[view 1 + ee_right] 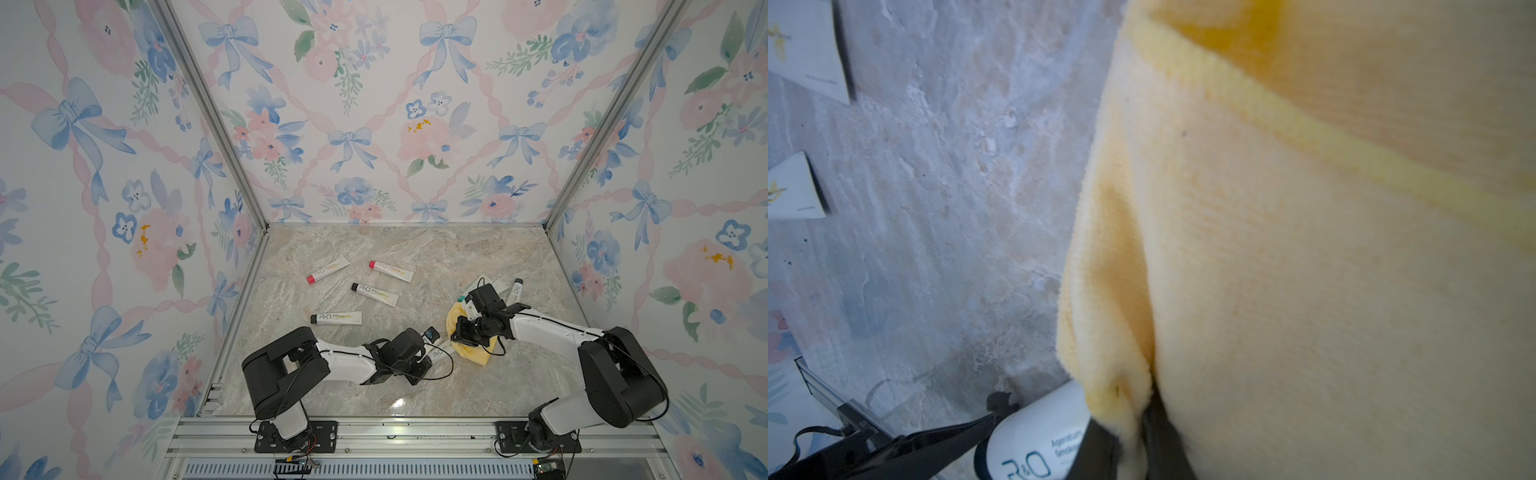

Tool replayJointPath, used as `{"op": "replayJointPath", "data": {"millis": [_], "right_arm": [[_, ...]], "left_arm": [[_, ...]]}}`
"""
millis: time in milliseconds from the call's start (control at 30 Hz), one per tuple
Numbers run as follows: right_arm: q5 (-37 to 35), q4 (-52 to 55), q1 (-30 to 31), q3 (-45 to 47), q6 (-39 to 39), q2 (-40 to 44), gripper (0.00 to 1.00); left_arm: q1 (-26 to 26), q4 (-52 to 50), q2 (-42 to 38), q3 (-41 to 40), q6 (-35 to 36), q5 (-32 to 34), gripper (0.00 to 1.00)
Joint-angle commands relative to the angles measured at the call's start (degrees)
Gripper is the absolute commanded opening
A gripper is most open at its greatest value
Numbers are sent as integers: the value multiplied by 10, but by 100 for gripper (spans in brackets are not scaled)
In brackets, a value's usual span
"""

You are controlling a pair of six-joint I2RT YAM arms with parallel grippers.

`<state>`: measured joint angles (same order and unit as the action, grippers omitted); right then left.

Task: Wipe the surface of the toothpaste tube
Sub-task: Wipe the dirt from the toothpaste tube.

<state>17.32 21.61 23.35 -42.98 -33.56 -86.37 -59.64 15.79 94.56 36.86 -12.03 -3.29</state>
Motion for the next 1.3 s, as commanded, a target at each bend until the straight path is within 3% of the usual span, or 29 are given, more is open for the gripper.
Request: {"op": "replayJointPath", "data": {"millis": [0,167,500,633,767,1067,1267], "right_arm": [[-72,83,-28,27,37,-16,13],[-63,80,-11,20,35,-33,13],[6,79,112,17,-18,2,13],[26,74,133,8,-39,8,13],[17,78,111,4,-26,-7,13],[-52,73,-16,11,38,-51,13],[-70,76,-30,11,49,-53,13]], "left_arm": [[-1,-26,9,-8,0,14,24],[-1,-26,12,-5,0,12,24],[-1,-26,19,2,1,9,24],[-1,-27,19,2,1,8,24],[0,-28,15,0,2,11,24],[-1,-27,9,-6,1,14,25],[-1,-27,6,-10,0,16,25]]}}
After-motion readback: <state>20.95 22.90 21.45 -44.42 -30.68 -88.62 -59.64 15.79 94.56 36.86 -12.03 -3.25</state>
